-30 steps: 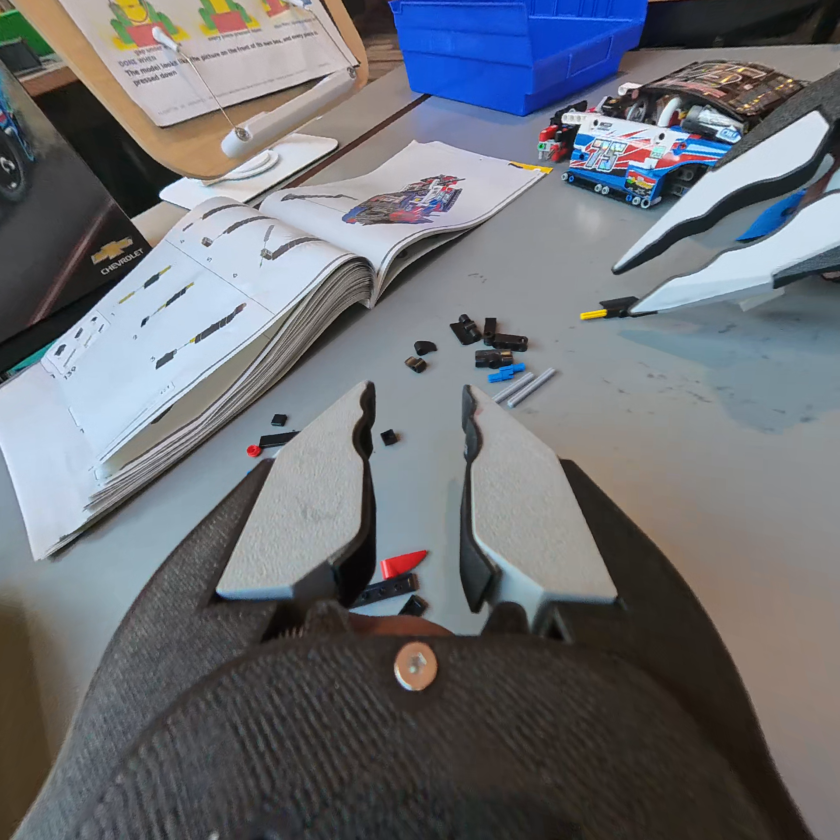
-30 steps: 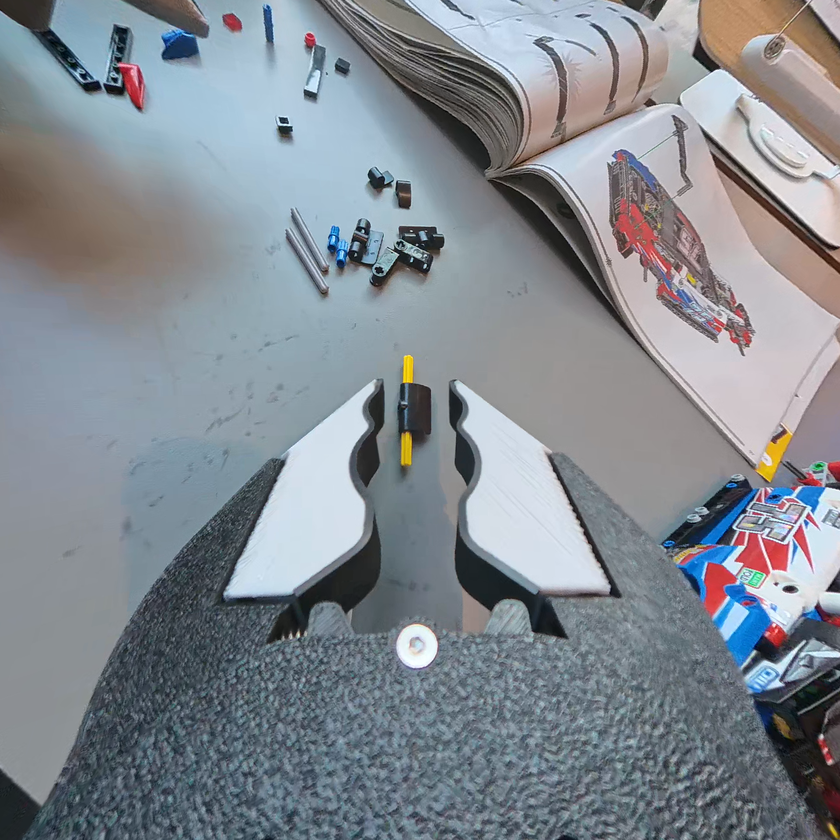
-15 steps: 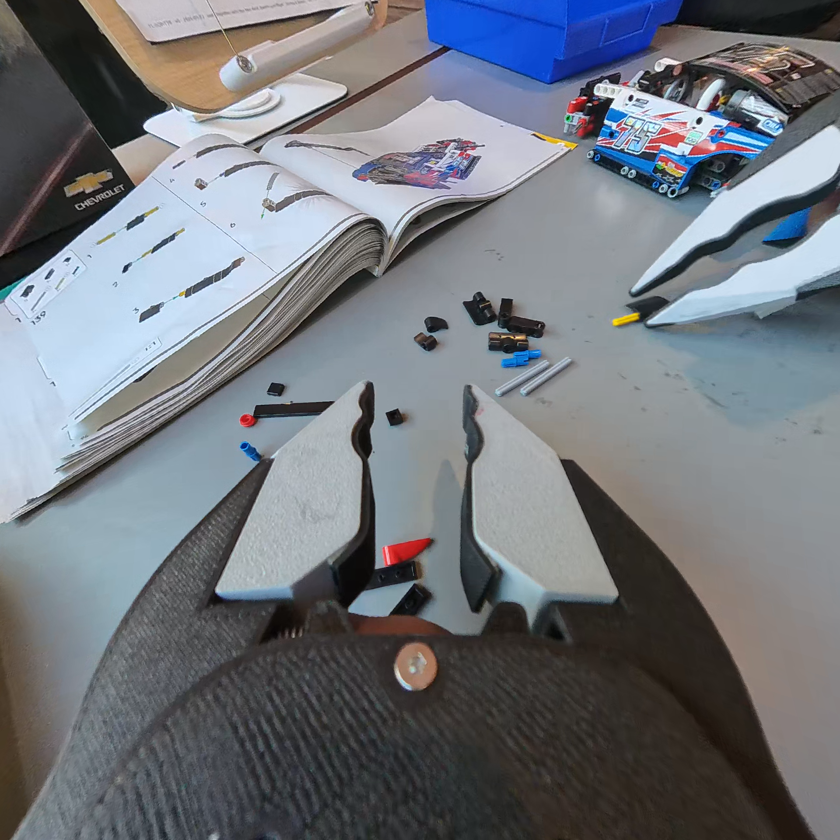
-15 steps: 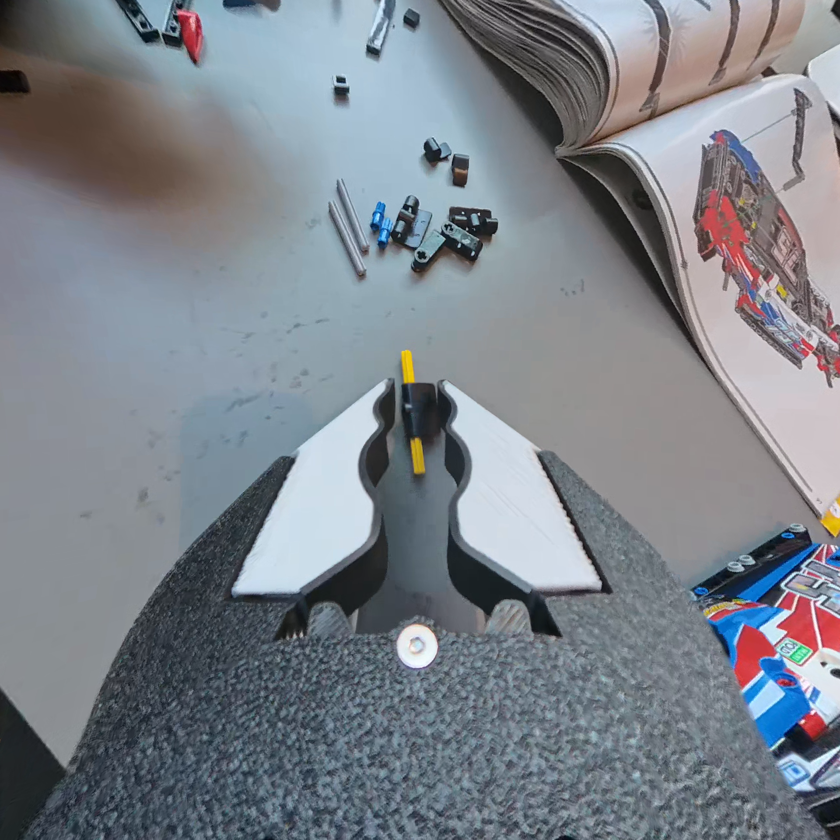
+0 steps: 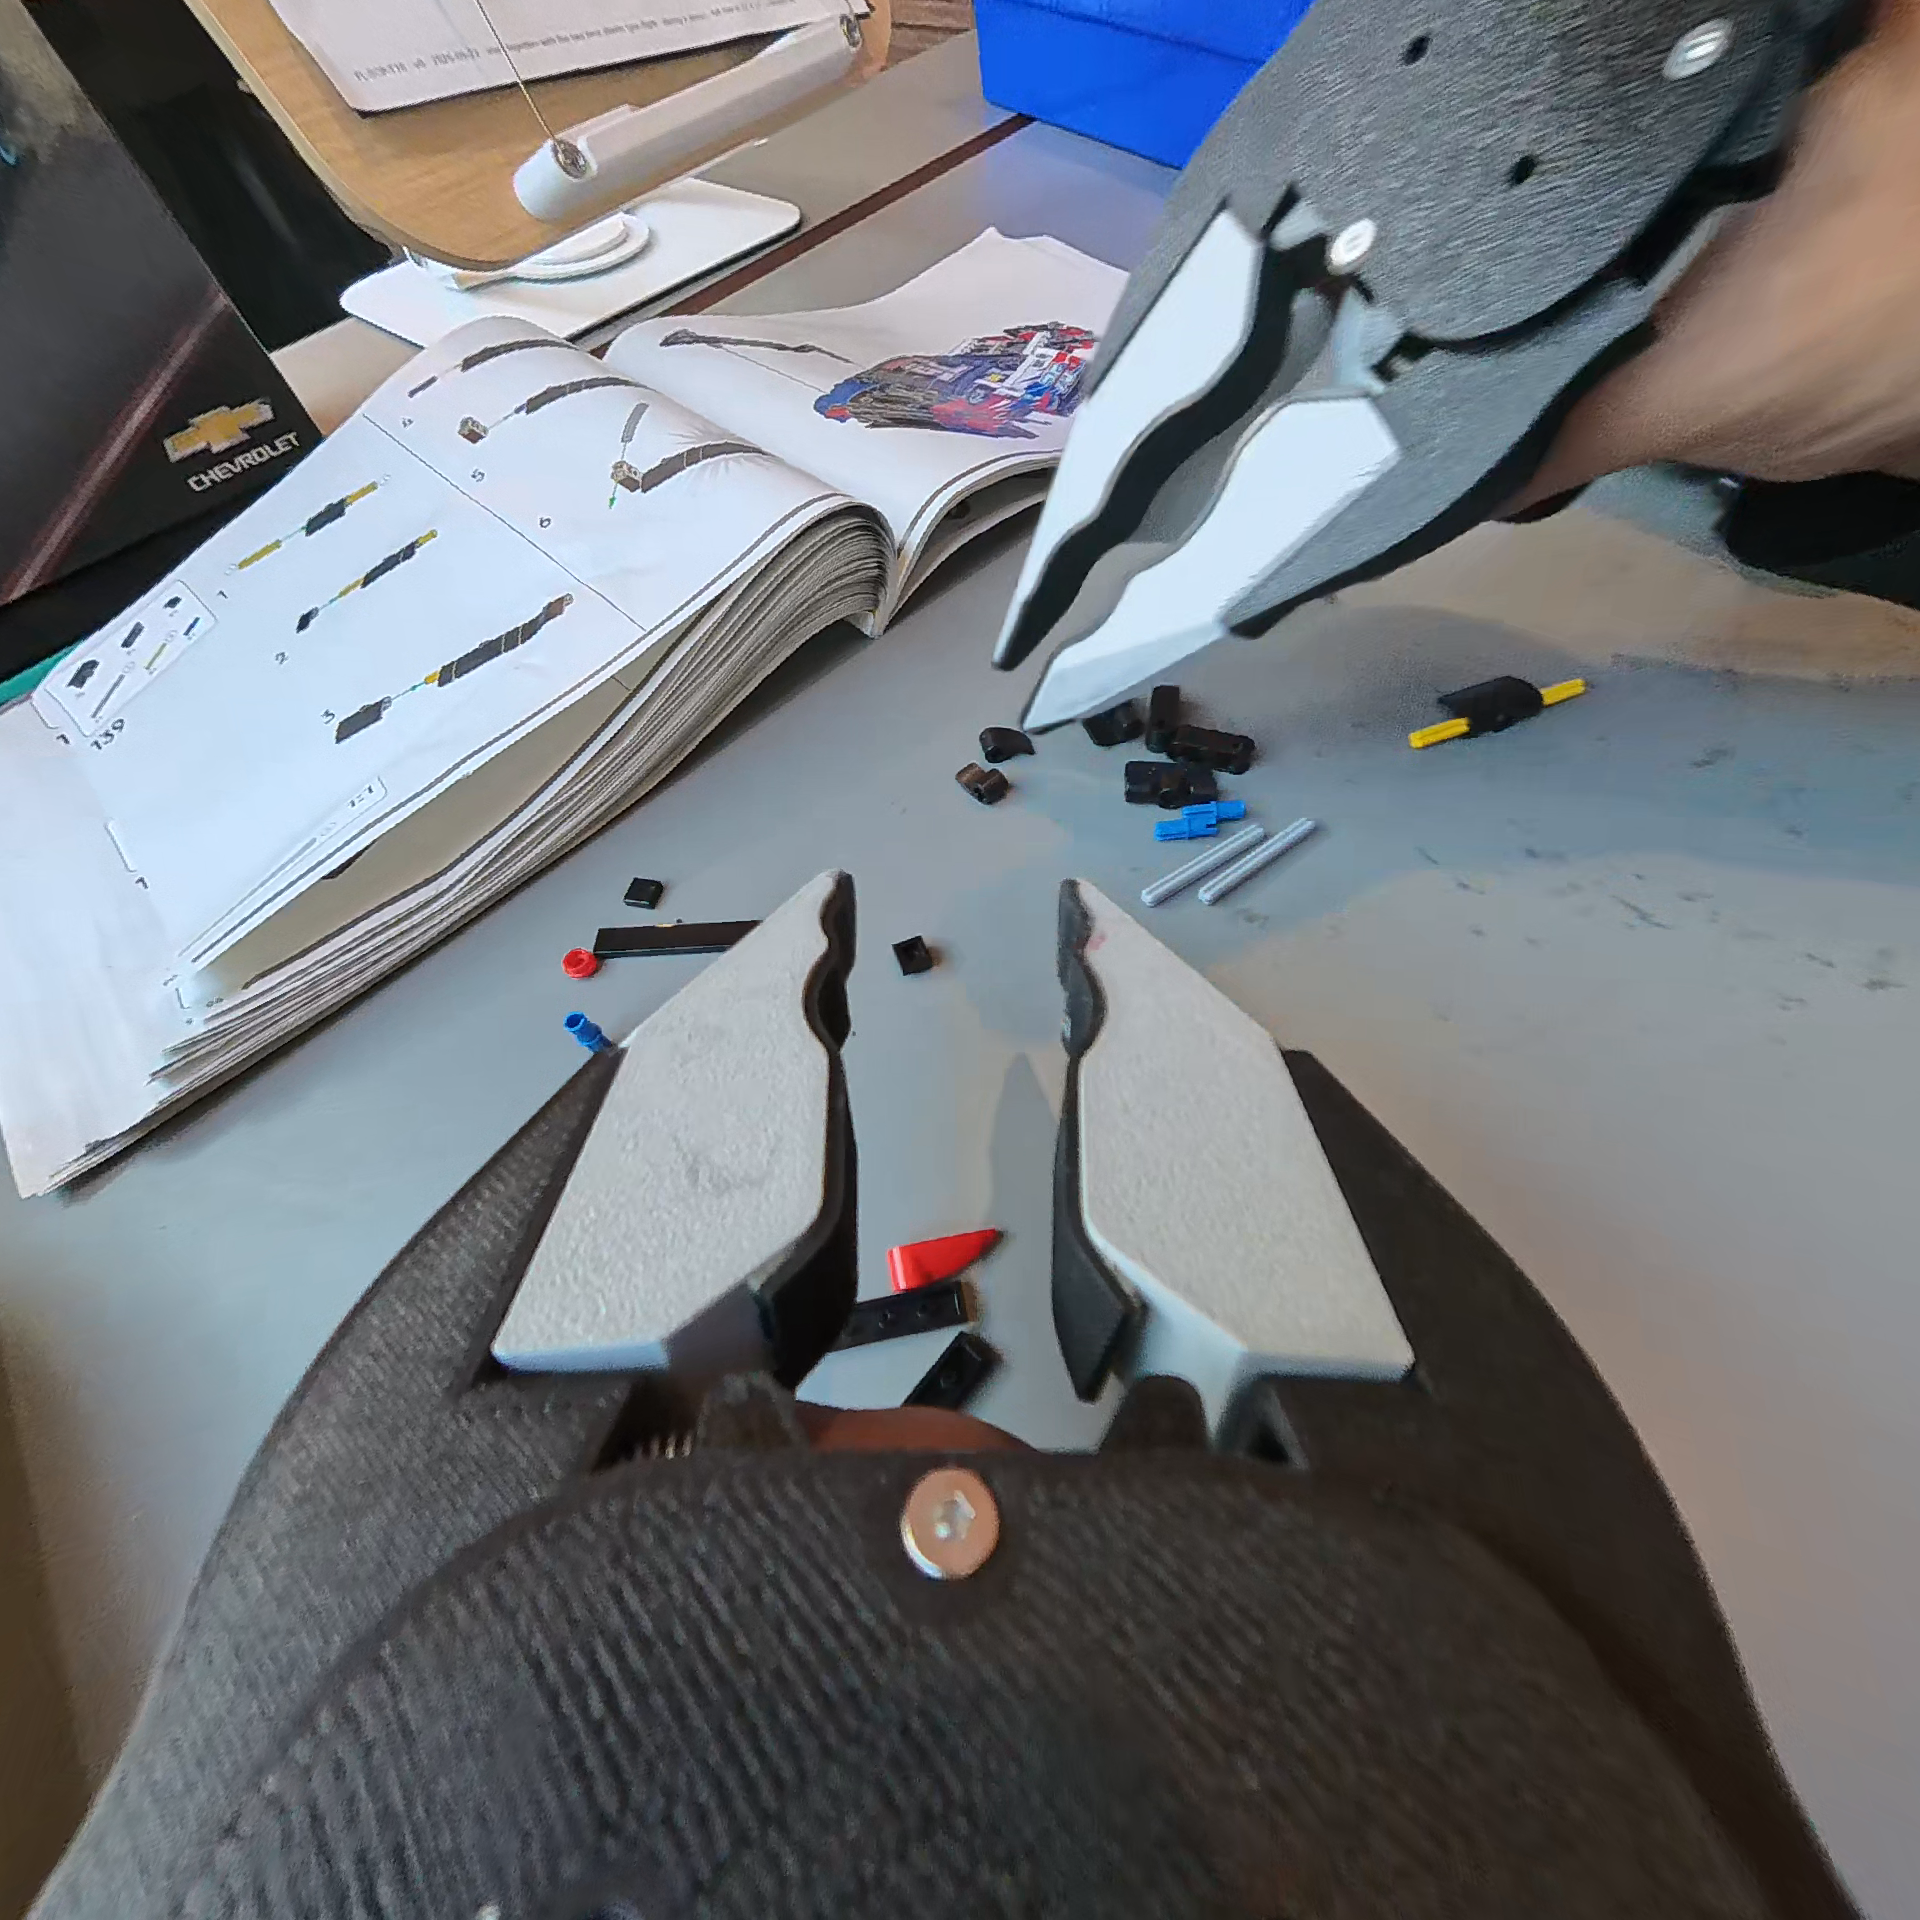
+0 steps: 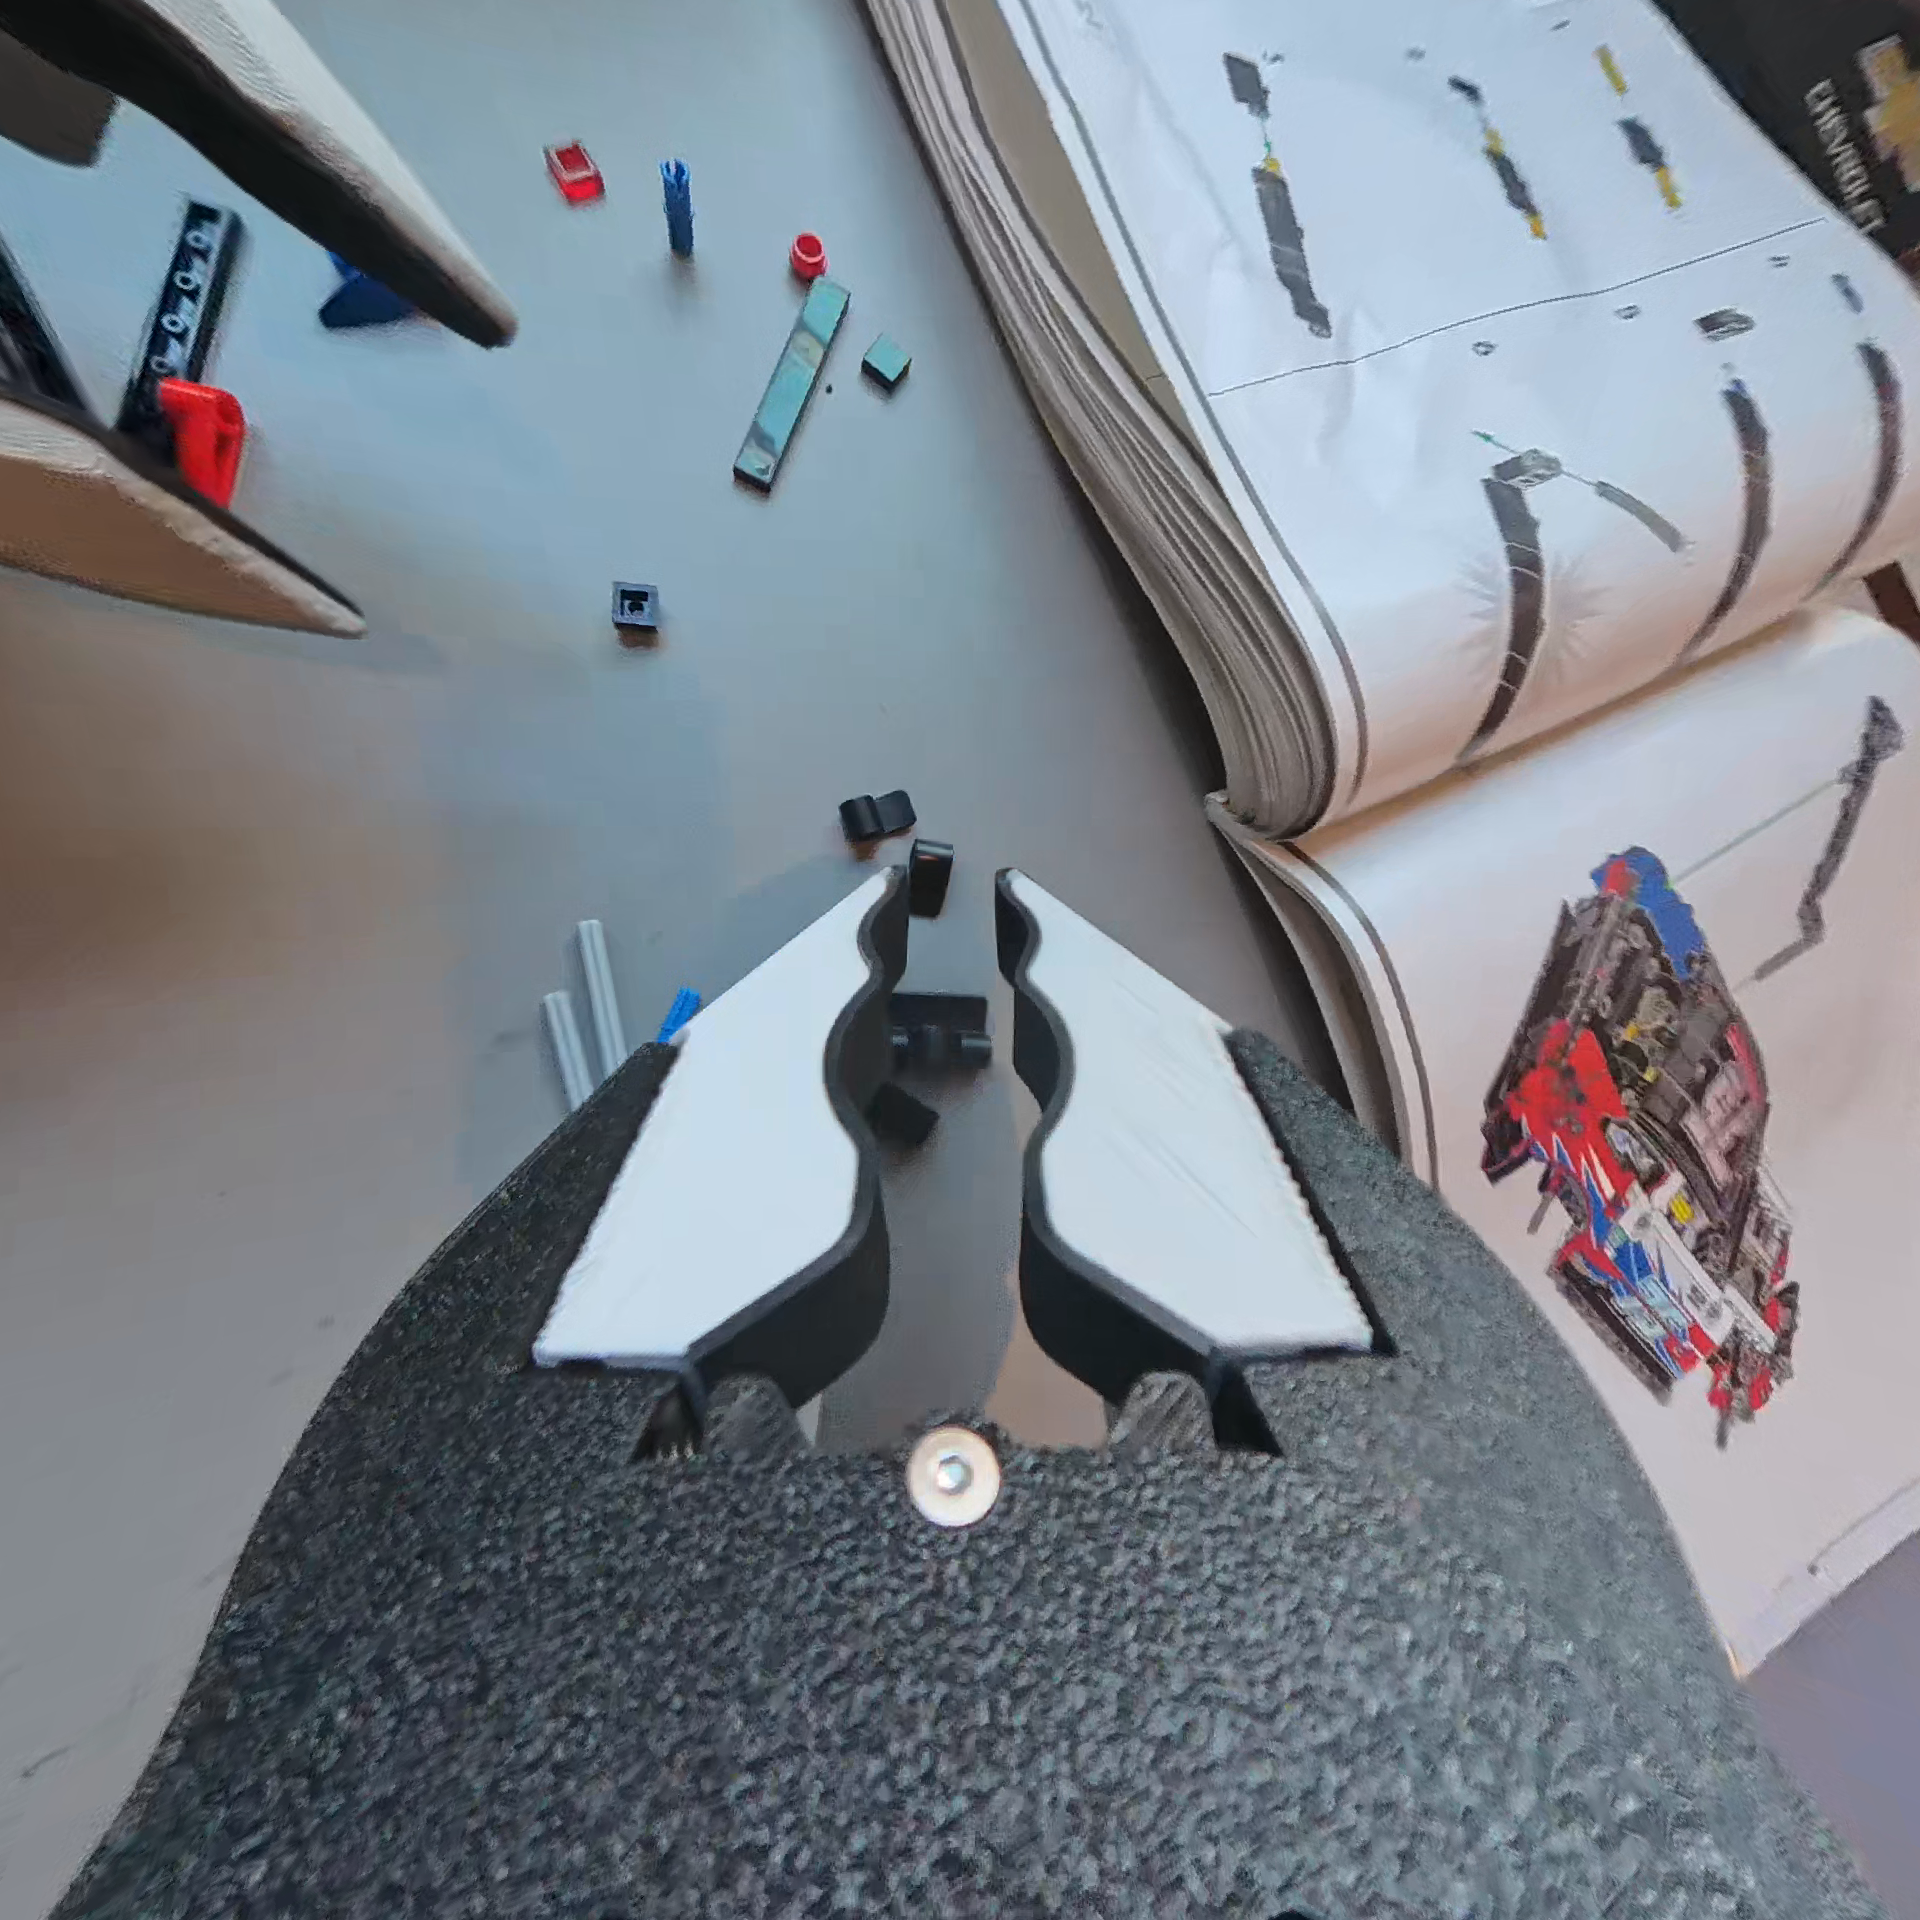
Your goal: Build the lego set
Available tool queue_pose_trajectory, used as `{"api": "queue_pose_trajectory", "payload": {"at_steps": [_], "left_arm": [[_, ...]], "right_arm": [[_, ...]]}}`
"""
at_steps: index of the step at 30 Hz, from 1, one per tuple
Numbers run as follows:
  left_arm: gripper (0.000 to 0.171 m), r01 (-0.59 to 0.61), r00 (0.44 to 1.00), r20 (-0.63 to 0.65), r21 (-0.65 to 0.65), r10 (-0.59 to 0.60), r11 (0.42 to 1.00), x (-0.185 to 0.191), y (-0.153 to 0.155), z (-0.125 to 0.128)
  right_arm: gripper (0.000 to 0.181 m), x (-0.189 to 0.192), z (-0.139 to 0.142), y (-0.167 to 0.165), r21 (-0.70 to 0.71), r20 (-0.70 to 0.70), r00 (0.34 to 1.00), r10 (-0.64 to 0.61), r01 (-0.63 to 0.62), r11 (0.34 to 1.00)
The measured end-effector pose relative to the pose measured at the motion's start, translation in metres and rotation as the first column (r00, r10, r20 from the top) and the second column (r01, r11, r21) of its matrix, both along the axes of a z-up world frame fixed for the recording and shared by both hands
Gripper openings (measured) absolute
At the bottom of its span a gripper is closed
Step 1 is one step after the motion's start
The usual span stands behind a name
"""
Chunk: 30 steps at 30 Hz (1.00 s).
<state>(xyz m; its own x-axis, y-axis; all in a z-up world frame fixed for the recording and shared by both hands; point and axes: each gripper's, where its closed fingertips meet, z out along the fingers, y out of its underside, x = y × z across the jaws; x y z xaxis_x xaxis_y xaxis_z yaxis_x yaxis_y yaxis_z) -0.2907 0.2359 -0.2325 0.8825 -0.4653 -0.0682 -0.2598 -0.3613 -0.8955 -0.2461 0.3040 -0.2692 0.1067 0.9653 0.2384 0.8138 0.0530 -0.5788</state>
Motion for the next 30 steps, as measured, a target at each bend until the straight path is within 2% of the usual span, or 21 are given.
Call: {"api": "queue_pose_trajectory", "payload": {"at_steps": [4, 6, 10, 14, 19, 22, 25, 30], "left_arm": [[0.037, 0.014, 1.000, -0.007, -0.001, -0.014, 1.000, 0.003, -0.001, 0.000], [0.037, 0.019, 1.000, -0.006, 0.001, -0.019, 1.000, 0.004, -0.002, 0.001], [0.037, 0.022, 1.000, -0.008, 0.003, -0.022, 1.000, 0.004, -0.002, 0.001], [0.037, 0.027, 1.000, -0.014, 0.006, -0.027, 1.000, 0.006, -0.003, 0.001], [0.037, 0.044, 0.999, -0.021, 0.003, -0.044, 0.999, 0.011, -0.004, 0.000], [0.036, 0.058, 0.998, -0.031, 0.014, -0.058, 0.998, 0.015, -0.006, 0.001], [0.035, 0.060, 0.996, -0.062, 0.023, -0.059, 0.998, 0.015, -0.005, -0.002], [0.034, 0.055, 0.995, -0.085, 0.026, -0.052, 0.998, 0.012, -0.004, -0.004]], "right_arm": [[0.013, -0.004, -0.013, 0.001, -0.044, 0.039, 0.999, 0.026, -0.025, 0.999], [0.007, -0.007, -0.012, 0.000, -0.066, 0.021, 0.999, 0.035, -0.033, 0.997], [0.006, -0.001, -0.003, -0.007, -0.064, 0.013, 0.999, 0.036, -0.035, 0.997], [0.006, 0.014, 0.018, -0.047, -0.025, -0.042, 0.987, 0.158, -0.159, 0.987], [0.007, 0.046, 0.001, -0.086, 0.075, 0.086, 0.953, 0.291, -0.298, 0.952], [0.007, 0.052, -0.006, -0.099, 0.071, 0.097, 0.936, 0.338, -0.345, 0.936], [0.007, 0.050, -0.010, -0.098, 0.072, 0.093, 0.934, 0.345, -0.352, 0.933], [0.007, 0.047, -0.005, -0.085, 0.096, 0.069, 0.958, 0.277, -0.283, 0.954]]}}
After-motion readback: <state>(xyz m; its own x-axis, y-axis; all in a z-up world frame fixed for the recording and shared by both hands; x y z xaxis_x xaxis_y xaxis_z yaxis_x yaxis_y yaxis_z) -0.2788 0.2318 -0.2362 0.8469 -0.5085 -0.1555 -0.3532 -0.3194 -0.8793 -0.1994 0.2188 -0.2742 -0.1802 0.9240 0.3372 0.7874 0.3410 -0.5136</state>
